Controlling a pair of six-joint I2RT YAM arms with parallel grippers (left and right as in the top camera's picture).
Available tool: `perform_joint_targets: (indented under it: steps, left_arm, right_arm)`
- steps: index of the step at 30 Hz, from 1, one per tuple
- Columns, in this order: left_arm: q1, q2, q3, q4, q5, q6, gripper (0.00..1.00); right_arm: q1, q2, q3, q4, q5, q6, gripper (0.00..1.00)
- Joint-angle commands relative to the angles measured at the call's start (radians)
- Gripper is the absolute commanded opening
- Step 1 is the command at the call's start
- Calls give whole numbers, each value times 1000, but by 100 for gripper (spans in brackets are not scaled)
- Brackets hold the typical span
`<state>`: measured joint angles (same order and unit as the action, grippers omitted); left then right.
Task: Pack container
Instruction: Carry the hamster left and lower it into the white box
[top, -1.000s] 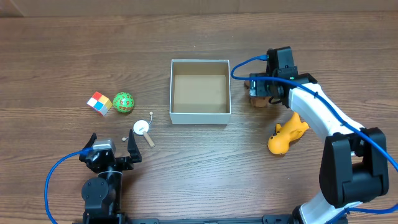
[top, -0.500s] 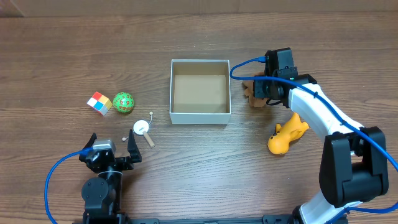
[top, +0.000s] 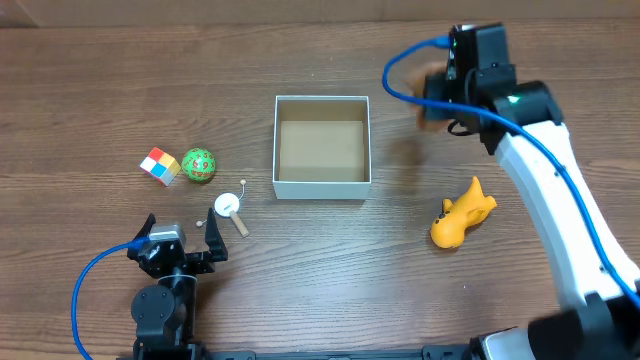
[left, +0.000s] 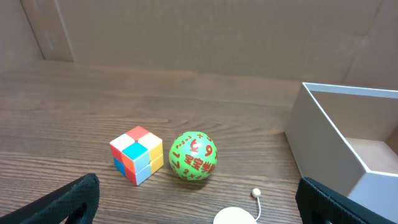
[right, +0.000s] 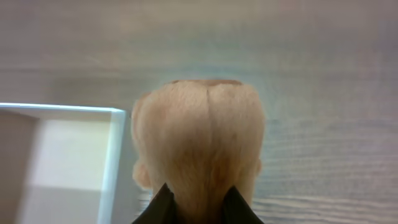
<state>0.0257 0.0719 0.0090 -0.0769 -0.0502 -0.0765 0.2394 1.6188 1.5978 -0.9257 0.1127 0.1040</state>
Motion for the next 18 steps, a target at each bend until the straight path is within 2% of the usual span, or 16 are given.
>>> perform_joint_targets:
  steps: [1, 9, 18]
  left_arm:
    - [-7, -8, -3, 3, -9, -14, 100]
    - [-7, -8, -3, 3, -9, -14, 100]
    - [-7, -8, -3, 3, -9, -14, 100]
  right_arm:
    - [113, -31, 57, -35, 6, 2, 4]
    - [283, 30, 49, -10, 0, 101, 4]
    - [303, 190, 49, 84, -1, 145, 4]
